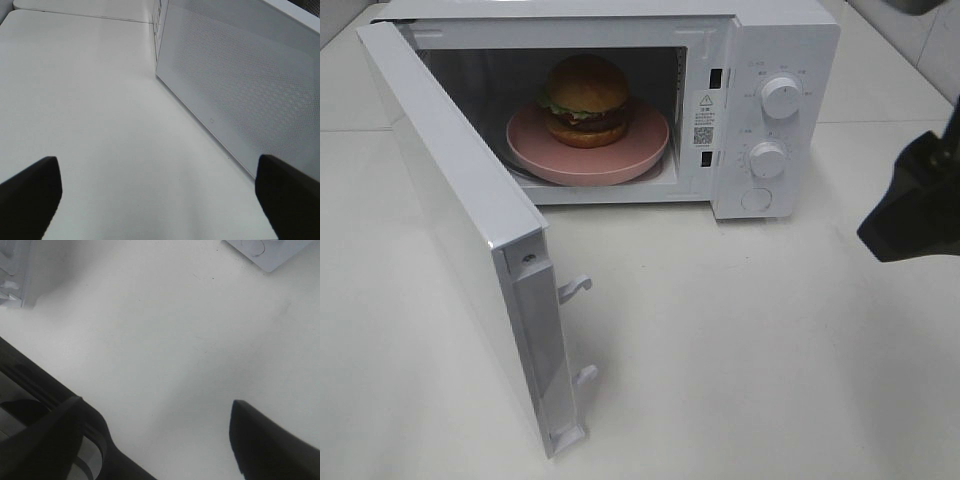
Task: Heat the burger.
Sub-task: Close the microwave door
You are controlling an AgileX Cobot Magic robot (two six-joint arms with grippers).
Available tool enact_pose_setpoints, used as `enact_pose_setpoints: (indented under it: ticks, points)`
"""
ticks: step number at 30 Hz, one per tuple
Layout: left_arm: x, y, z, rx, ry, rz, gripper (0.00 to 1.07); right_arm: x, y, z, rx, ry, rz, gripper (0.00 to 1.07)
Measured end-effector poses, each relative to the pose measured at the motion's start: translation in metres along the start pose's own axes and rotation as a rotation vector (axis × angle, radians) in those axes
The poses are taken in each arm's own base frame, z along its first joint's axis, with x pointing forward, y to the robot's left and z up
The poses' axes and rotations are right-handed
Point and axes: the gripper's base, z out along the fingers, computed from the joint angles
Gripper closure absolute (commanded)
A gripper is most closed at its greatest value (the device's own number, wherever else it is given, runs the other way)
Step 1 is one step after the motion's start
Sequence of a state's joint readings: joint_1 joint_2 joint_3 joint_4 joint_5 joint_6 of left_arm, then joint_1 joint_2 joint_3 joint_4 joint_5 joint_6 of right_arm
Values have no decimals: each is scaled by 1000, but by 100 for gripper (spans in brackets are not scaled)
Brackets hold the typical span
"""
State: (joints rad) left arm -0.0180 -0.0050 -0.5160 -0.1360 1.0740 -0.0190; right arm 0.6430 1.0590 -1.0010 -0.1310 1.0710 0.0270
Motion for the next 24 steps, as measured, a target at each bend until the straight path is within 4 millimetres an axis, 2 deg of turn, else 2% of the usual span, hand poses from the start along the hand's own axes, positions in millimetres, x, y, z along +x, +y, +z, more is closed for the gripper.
enact_pose_setpoints:
  ticks: [4,5,7,8,11,13,17,23,24]
  points:
    - [0,0,0,0,0,0,9,12,-1,-12,1,-36,24,31]
    - [0,0,0,0,0,0,9,22,-1,-16,1,-52,40,31]
    - [0,0,0,0,0,0,9,26,-1,-18,1,-56,44,31]
    - [0,0,0,0,0,0,9,36,-1,-19,1,-61,60,31]
    - [0,0,0,0,0,0,9,41,-1,-19,1,-62,65,31]
    - [0,0,0,0,0,0,9,61,0,-19,5,-81,84,31]
    - [0,0,0,0,0,0,9,74,-1,-21,13,-130,107,31]
    - [0,0,0,0,0,0,9,96,-10,-27,65,-243,236,31]
    - [0,0,0,0,0,0,9,105,-13,-29,94,-278,279,31]
